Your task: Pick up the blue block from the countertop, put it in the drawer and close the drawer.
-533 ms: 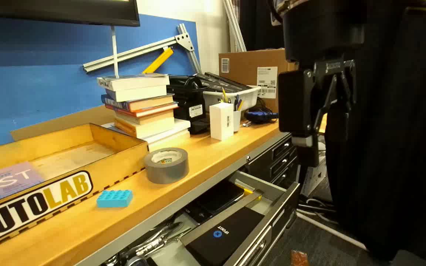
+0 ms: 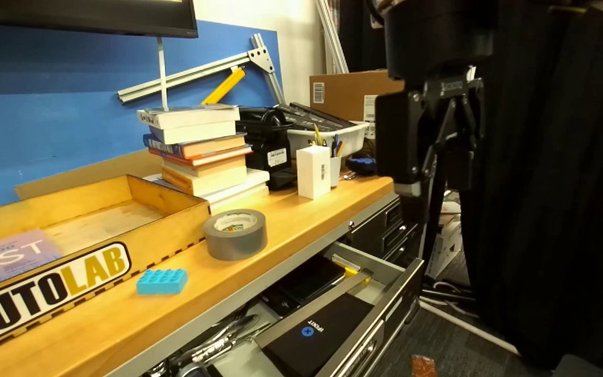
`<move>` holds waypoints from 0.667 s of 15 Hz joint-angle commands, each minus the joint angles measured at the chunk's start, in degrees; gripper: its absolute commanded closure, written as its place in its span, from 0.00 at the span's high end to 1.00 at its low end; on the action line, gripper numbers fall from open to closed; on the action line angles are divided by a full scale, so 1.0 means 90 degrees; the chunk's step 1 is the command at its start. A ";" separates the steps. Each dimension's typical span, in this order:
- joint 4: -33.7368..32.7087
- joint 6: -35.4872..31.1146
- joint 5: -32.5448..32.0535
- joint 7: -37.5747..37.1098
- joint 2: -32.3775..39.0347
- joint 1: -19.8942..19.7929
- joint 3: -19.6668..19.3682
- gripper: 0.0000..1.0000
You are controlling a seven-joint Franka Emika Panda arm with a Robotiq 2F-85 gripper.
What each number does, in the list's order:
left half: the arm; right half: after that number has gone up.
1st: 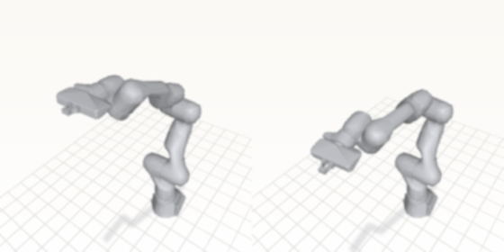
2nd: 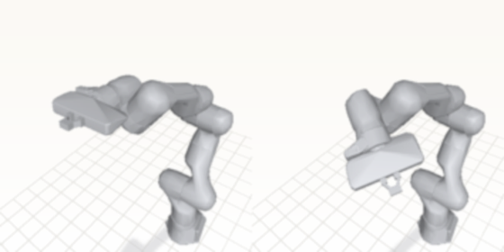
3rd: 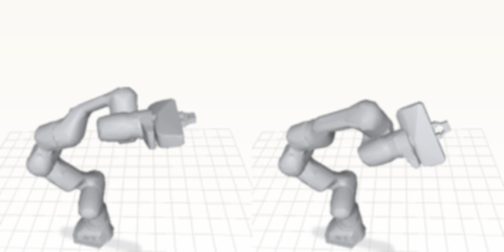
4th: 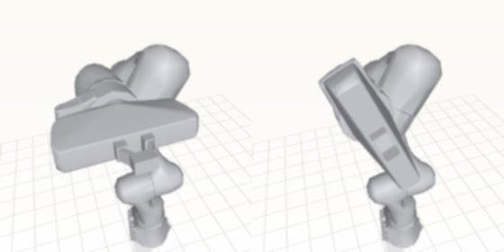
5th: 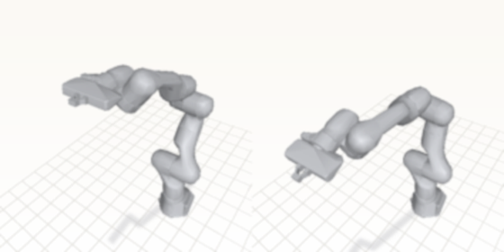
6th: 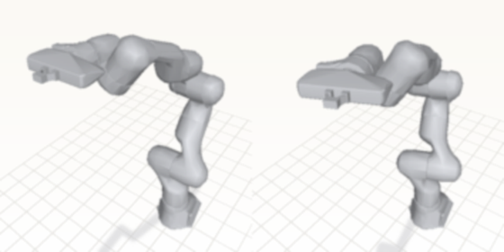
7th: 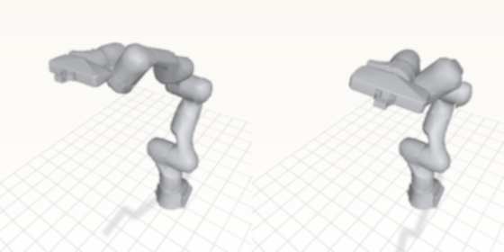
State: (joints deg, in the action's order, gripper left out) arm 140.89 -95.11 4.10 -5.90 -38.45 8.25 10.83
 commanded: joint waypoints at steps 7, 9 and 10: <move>-0.2846 -0.0548 -0.0718 0.0798 0.3893 0.0311 0.0579 1.00; -0.3428 -0.0767 -0.0794 0.0795 0.4684 0.0476 0.0644 1.00; -0.3738 -0.0869 -0.0843 0.0735 0.5068 0.0562 0.0670 1.00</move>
State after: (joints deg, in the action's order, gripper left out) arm 117.43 -102.29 -1.55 0.43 -3.59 11.25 16.19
